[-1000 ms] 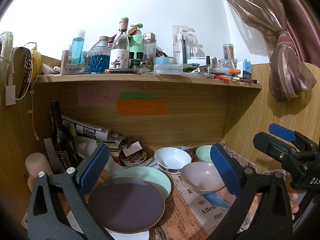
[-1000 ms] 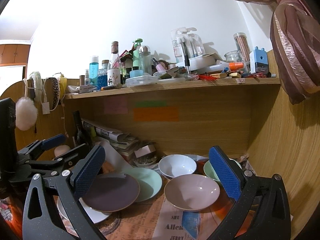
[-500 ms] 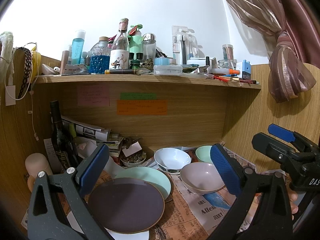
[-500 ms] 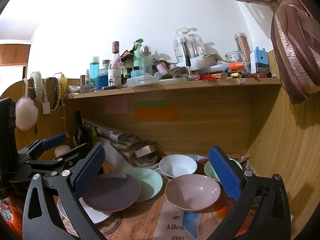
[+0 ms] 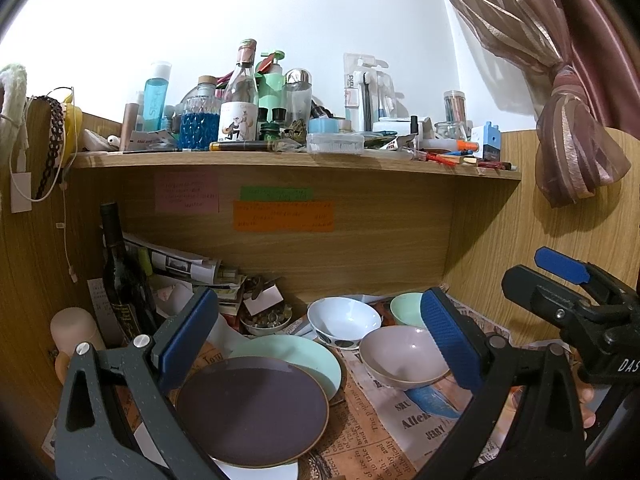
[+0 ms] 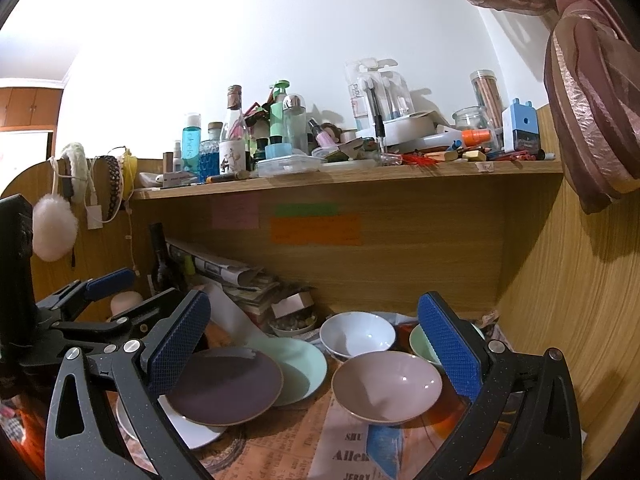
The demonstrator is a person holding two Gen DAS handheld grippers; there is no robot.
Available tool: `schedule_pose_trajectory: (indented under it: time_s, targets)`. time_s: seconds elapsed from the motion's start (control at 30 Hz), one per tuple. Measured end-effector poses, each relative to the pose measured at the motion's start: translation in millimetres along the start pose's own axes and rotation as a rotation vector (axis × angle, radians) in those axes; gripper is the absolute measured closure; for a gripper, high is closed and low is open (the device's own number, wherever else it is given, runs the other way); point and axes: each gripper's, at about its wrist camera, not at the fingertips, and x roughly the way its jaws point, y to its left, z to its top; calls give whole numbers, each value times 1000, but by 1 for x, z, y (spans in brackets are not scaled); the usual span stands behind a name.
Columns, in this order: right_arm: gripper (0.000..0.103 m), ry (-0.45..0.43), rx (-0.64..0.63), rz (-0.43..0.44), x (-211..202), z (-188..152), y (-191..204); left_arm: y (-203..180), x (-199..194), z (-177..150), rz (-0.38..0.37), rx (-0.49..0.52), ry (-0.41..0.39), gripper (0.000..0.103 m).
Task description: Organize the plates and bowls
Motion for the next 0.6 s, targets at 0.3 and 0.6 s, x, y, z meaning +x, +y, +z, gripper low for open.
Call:
schedule_pose_trajectory:
  time_s: [0.3,0.6]
  targets:
    - [0,33,-2,4,17,-7,4,4,3,-7,11,-3,20,0]
    - [0,125,32,88,56,-29,10,34,18,-23,54,-18,119,0]
